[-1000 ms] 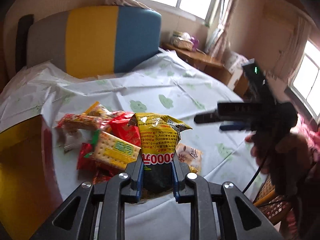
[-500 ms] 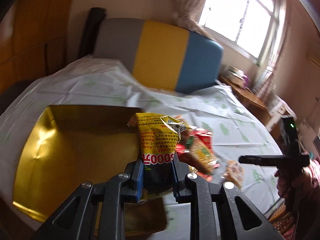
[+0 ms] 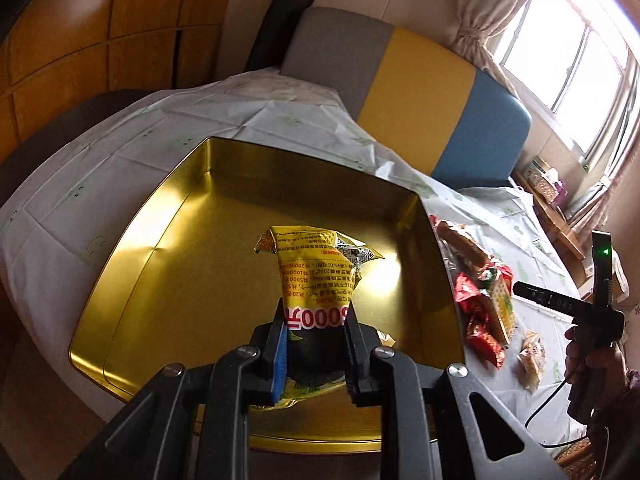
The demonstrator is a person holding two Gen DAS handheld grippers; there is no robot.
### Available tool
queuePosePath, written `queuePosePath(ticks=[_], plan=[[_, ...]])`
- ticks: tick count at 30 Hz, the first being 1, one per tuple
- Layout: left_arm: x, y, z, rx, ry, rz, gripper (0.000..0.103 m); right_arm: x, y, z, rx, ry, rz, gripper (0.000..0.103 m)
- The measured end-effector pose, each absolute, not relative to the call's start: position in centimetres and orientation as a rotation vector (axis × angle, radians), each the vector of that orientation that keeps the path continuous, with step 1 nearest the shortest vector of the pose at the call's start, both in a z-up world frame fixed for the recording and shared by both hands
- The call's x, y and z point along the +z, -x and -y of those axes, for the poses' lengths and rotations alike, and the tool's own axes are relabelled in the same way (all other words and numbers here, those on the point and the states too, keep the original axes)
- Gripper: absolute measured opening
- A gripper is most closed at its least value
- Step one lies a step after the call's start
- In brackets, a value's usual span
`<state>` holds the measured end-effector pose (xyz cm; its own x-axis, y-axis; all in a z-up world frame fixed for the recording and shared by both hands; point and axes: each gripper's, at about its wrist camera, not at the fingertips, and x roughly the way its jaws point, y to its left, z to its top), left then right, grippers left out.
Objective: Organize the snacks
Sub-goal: 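Carry the yellow bag with the left tool into the gold tray and release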
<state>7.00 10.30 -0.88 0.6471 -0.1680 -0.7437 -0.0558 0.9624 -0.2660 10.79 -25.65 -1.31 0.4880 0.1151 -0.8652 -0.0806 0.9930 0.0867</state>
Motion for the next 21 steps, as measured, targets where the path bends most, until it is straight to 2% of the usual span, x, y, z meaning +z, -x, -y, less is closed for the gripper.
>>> queuePosePath(ticks=[5,8,13,19,21], plan=[[-1.5,-8.1,-10.4,-0.035,0.290,-0.891,0.022,-3.4,-12.4,26.8,0.169,-0.183,-1.087,0.059],[-1.5,-8.6,-10.1,-0.045,0.301,-0.911,0.022,-4.1,-12.7,25.7,0.177,-0.131,-1.107,0.062],[-0.7,-10.6,-10.1,-0.064,0.349,-0.906,0.022,-5.0,-12.4,24.8,0.133,-0.017,-1.150,0.047],[0.1,-14.4,-8.8,-0.099,0.366,-0.891,0.023,-5.4,-12.3,24.4,0.114,0.027,-1.170,0.046],[-0.4,-15.8,-8.1,-0.100,0.360,-0.899,0.027,-5.5,-12.5,24.5,0.113,0.024,-1.177,0.047]])
